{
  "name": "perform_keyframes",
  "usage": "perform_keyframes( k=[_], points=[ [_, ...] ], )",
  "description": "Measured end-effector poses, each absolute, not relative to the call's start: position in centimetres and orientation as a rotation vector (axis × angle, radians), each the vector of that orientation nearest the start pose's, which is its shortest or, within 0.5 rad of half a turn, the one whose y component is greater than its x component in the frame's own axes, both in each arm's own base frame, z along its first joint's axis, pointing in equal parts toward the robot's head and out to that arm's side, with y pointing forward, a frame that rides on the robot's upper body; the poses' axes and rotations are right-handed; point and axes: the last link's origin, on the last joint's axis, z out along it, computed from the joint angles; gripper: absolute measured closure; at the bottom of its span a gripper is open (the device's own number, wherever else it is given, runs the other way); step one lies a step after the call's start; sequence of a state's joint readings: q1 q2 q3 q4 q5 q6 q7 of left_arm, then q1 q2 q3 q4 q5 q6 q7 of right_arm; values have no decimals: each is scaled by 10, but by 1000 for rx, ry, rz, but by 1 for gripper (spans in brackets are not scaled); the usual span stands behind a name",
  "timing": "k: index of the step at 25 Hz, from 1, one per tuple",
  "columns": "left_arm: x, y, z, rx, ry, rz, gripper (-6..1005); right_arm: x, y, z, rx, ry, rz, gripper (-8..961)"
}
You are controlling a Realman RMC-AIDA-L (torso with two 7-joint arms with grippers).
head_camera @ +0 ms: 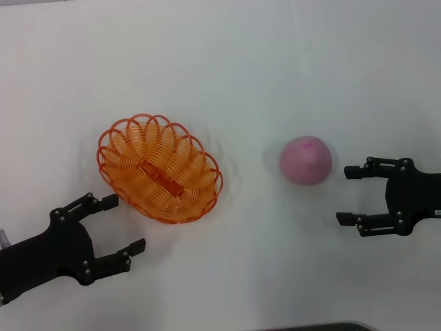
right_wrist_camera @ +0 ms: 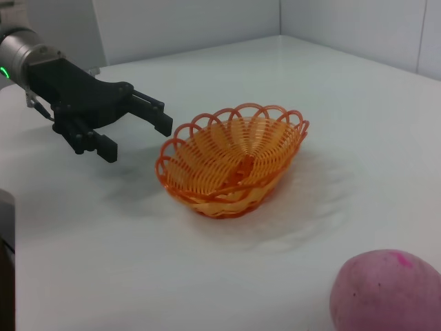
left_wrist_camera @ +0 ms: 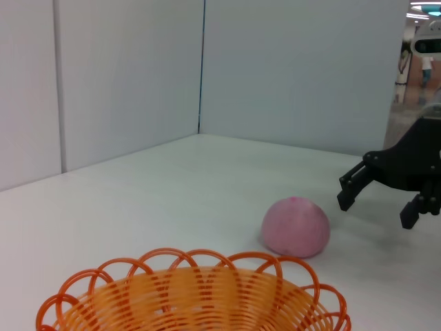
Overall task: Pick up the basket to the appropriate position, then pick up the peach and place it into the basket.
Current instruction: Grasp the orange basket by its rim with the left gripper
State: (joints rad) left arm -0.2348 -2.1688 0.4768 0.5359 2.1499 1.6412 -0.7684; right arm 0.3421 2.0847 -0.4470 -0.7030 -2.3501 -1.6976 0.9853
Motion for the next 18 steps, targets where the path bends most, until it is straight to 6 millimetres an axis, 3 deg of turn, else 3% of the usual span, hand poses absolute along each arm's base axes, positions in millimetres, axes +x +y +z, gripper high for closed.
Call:
perform_keyframes(
  k=[14,18],
  points=[
    [-332,207,-45,-2620,-431,-711,127,346,241,10,-2795,437,408,84],
    [-332,209,-40,-2579,-509,-752,127,346,241,10,-2794,440,407,84]
  ],
)
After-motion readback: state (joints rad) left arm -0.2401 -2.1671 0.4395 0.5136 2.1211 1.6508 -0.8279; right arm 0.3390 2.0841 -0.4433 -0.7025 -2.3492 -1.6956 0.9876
